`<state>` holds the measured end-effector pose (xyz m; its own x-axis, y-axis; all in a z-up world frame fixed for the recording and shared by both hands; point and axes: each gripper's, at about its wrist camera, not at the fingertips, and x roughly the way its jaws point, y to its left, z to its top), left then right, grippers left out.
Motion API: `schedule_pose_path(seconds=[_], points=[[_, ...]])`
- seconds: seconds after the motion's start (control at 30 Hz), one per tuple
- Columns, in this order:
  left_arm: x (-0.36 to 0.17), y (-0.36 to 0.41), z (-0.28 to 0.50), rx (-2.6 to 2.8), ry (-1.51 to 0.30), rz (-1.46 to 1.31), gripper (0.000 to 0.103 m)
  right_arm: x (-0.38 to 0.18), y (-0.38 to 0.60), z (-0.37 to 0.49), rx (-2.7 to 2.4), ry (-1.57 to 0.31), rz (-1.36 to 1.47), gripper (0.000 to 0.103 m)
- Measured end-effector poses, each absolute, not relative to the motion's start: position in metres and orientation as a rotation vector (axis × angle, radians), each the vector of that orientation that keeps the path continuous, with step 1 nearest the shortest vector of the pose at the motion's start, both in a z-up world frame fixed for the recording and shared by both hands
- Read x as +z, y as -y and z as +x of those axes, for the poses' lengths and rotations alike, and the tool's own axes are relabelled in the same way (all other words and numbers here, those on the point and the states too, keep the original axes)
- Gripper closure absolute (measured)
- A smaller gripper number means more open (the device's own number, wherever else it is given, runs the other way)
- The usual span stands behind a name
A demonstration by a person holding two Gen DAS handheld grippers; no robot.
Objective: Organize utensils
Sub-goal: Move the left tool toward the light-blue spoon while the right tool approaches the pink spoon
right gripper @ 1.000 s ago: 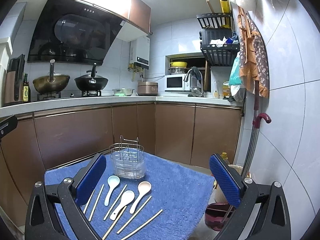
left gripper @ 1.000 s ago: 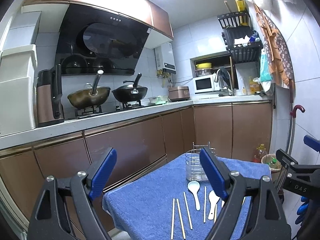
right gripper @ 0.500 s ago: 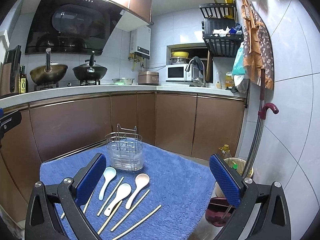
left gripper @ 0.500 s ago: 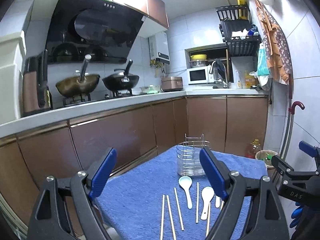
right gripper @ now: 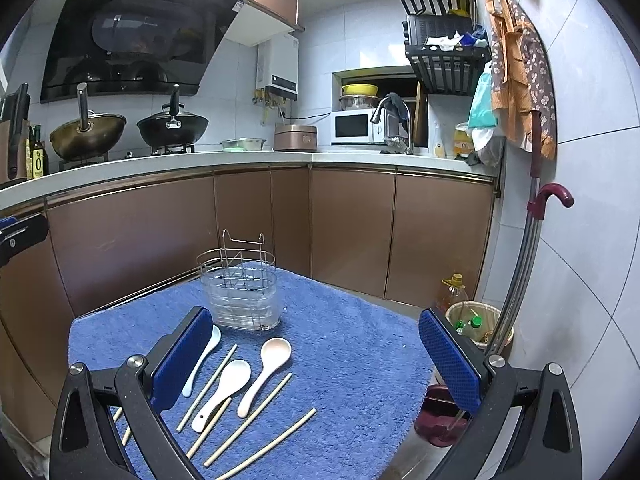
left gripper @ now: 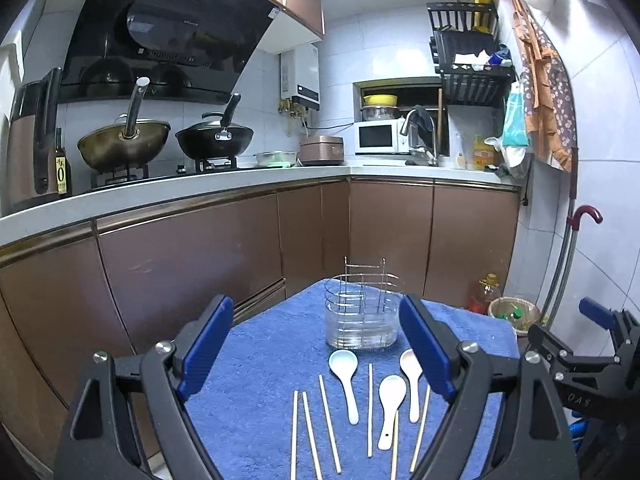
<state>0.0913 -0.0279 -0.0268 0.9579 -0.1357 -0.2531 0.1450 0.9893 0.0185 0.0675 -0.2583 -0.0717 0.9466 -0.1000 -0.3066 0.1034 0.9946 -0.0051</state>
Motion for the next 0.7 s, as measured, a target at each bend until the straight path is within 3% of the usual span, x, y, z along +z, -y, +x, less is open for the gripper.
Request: schedule_pose_path(seconds=[0.7], points=[[-0.080,0.010,0.190,-0.210,-0.526,-0.078,0.019,-0.099,0.263,0.138,-0.017,-0.462,-0.009,0.000]])
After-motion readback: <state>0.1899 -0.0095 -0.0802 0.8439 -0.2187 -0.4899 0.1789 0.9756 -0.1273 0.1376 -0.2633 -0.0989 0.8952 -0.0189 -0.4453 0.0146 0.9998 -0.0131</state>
